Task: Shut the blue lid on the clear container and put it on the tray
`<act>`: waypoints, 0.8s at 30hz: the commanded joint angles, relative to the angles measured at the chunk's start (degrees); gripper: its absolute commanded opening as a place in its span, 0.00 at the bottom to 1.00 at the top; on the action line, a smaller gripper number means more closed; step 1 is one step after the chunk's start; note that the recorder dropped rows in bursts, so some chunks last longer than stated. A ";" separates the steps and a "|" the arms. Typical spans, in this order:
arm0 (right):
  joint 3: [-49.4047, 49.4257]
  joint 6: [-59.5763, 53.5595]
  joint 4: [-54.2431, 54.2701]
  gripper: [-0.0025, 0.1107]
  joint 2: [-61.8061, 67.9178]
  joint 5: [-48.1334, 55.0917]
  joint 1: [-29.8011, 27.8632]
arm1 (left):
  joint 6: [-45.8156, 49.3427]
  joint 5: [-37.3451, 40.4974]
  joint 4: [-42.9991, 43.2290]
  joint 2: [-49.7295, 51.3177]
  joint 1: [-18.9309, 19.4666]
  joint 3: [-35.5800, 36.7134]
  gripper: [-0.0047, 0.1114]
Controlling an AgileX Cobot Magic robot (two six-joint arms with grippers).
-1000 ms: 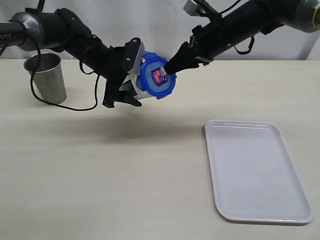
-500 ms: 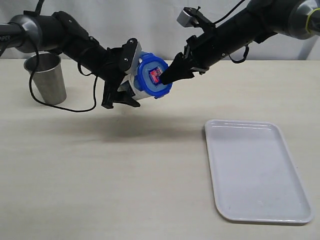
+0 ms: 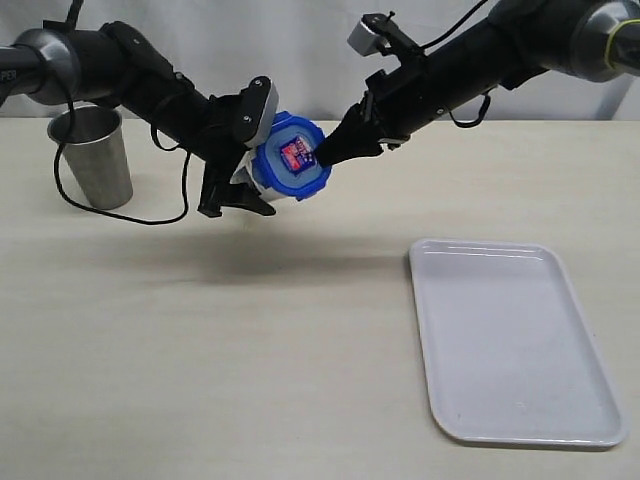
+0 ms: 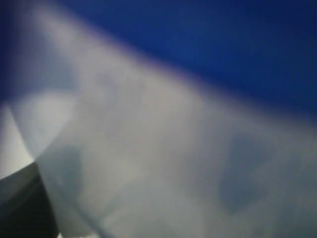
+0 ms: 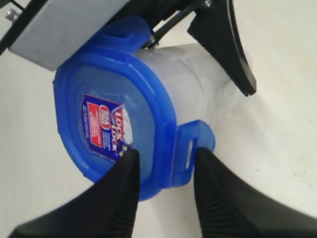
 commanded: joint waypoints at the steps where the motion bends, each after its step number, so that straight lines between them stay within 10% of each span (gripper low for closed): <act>1: 0.49 -2.49 3.30 0.23 1.32 3.60 4.18 | 1.50 1.23 -9.71 -1.51 -1.40 -0.70 0.04; 24: 0.49 -8.78 14.11 0.16 3.88 3.60 4.16 | 1.50 5.11 -11.19 -1.51 -1.40 -0.70 0.04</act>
